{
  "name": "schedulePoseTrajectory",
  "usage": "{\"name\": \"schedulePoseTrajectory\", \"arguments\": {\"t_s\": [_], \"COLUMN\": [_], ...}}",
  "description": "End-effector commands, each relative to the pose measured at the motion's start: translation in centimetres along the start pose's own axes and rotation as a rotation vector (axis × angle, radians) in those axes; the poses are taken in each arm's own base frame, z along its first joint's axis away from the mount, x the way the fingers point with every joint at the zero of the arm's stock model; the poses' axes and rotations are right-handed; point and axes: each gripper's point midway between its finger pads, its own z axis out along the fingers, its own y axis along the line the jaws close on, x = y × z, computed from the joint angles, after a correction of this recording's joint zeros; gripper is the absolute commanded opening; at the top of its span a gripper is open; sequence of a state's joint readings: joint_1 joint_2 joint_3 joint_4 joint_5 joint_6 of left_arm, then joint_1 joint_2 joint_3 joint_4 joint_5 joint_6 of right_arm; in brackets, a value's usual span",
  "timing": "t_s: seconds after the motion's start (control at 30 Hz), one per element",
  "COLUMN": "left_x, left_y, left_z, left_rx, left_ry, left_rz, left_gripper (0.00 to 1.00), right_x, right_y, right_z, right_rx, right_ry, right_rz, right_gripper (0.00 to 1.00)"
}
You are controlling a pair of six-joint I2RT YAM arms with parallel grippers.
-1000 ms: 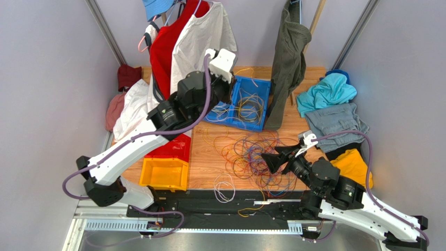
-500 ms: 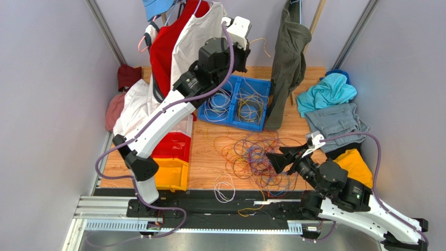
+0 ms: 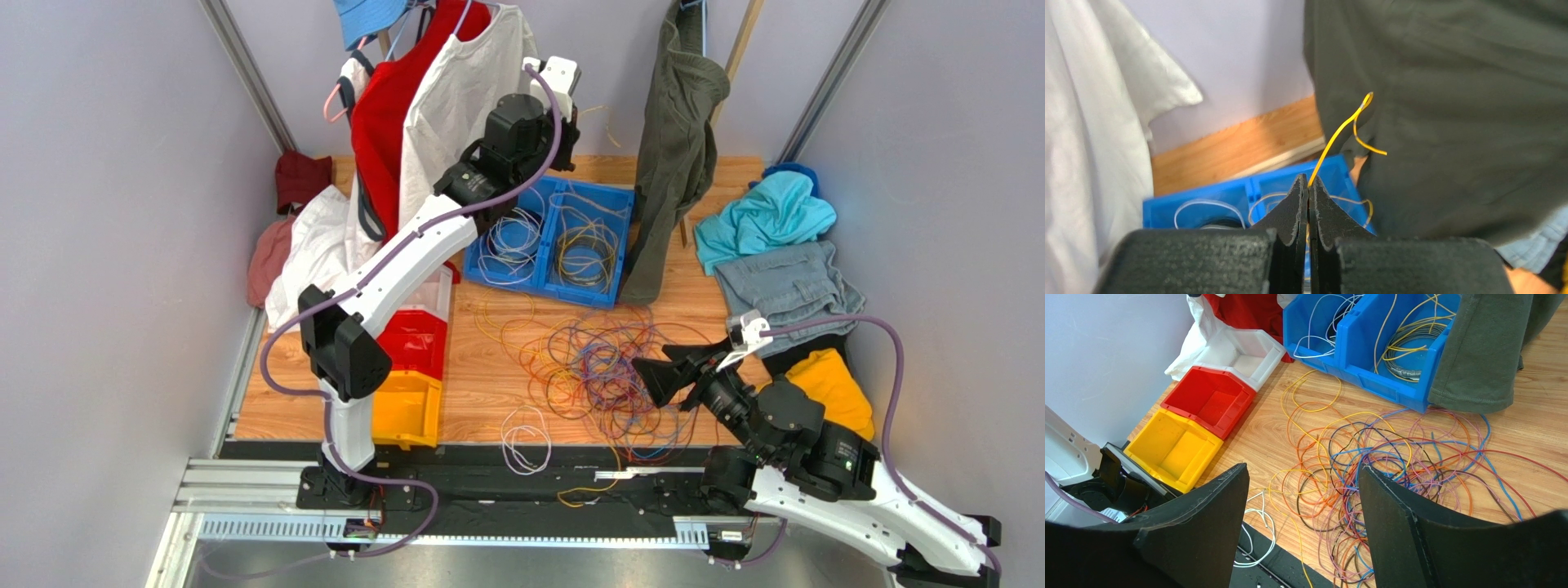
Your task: Untangle the cables
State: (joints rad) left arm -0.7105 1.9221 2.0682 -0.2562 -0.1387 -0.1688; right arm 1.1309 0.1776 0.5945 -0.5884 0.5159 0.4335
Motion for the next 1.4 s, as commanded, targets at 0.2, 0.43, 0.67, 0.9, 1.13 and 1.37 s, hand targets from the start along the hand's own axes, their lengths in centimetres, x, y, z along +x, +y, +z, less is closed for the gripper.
{"name": "schedulePoseTrajectory", "arguments": {"t_s": [0.2,0.43,0.67,0.9,1.13,1.37], "left_x": [7.5,9.4,10.8,5.2,5.5,15.1], "left_y": [1.6,1.4,0.1,2.1,0.3,-4.1], "left_z": [1.2,2.3,2.8,-0.9,-12.0,-20.9], "left_rx": [-0.052,-0.044,0.032,-0.079,-0.056,0.047], "left_ry": [0.113,0.168,0.250,0.101,0.027,0.123], "left_rz": [-0.025,-0.010,0.006,-0.041,-0.140,-0.275], "left_gripper": [0.00,0.09,0.47,0.95,0.95,0.87], "right_x": [-1.2,-1.1,-1.0,-0.7,2.2,7.2], "right_y": [-0.1,-0.2,-0.3,-0.3,1.3,-0.1], "right_z": [-0.4,-0.4,-0.2,-0.2,1.9,4.7], "right_rx": [0.005,0.010,0.019,0.019,-0.018,0.083], "right_ry": [-0.038,-0.041,-0.036,-0.029,0.071,0.178], "right_rz": [0.028,0.036,0.031,0.032,0.003,-0.034], "right_gripper": [0.69,0.69,0.69,0.69,0.69,0.60]}}
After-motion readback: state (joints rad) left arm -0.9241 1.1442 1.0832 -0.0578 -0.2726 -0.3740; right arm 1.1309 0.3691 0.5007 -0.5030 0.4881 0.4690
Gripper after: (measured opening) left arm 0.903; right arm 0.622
